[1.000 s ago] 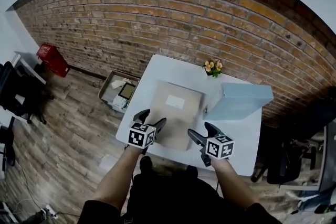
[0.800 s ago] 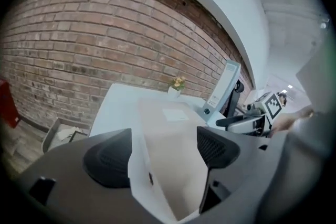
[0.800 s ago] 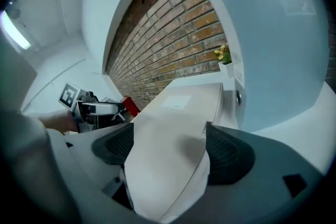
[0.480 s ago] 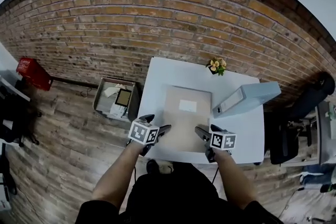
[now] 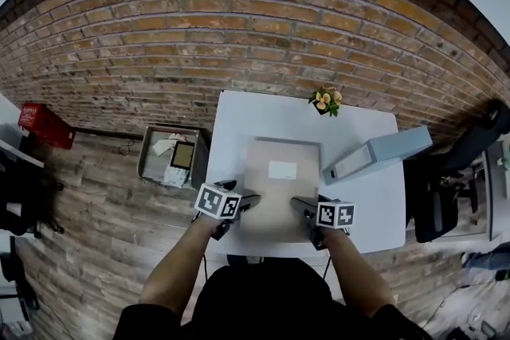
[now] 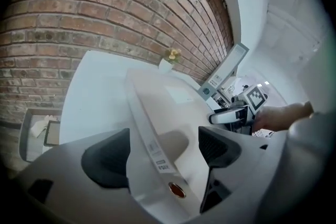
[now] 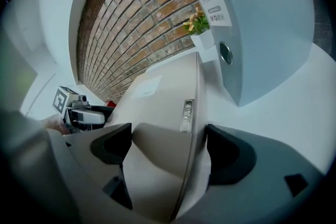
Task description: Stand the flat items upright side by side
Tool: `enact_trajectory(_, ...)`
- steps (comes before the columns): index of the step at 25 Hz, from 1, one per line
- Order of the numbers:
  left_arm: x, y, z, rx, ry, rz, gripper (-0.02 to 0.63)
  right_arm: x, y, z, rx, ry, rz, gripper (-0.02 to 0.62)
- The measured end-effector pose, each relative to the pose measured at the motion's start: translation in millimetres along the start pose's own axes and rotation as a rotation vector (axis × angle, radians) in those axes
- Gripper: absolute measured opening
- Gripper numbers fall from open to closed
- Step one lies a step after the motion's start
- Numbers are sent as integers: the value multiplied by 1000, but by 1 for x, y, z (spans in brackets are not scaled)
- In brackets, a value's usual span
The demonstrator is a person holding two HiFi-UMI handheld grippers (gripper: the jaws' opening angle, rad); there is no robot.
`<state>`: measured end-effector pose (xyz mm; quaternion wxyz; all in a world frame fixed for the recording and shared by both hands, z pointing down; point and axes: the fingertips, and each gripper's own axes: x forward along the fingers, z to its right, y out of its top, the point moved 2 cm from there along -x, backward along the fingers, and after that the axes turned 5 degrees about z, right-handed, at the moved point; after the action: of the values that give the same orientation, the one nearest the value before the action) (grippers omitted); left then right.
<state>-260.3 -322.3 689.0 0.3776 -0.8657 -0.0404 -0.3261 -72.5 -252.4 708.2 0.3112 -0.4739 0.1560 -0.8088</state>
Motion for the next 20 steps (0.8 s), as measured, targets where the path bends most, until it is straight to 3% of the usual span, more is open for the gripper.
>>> enact_trajectory(4,11,-2,-4,-17,-30,-31,410,8,-3,-4,88,56,-25,457)
enact_trajectory(14,29,-4,-5,-77,-129,-88,431,11,-3,-3,77,41,-92,466)
enact_trajectory(20,31,-2,-7,-64,-125,-87,431,13,-3,-6,77,45,-103,466)
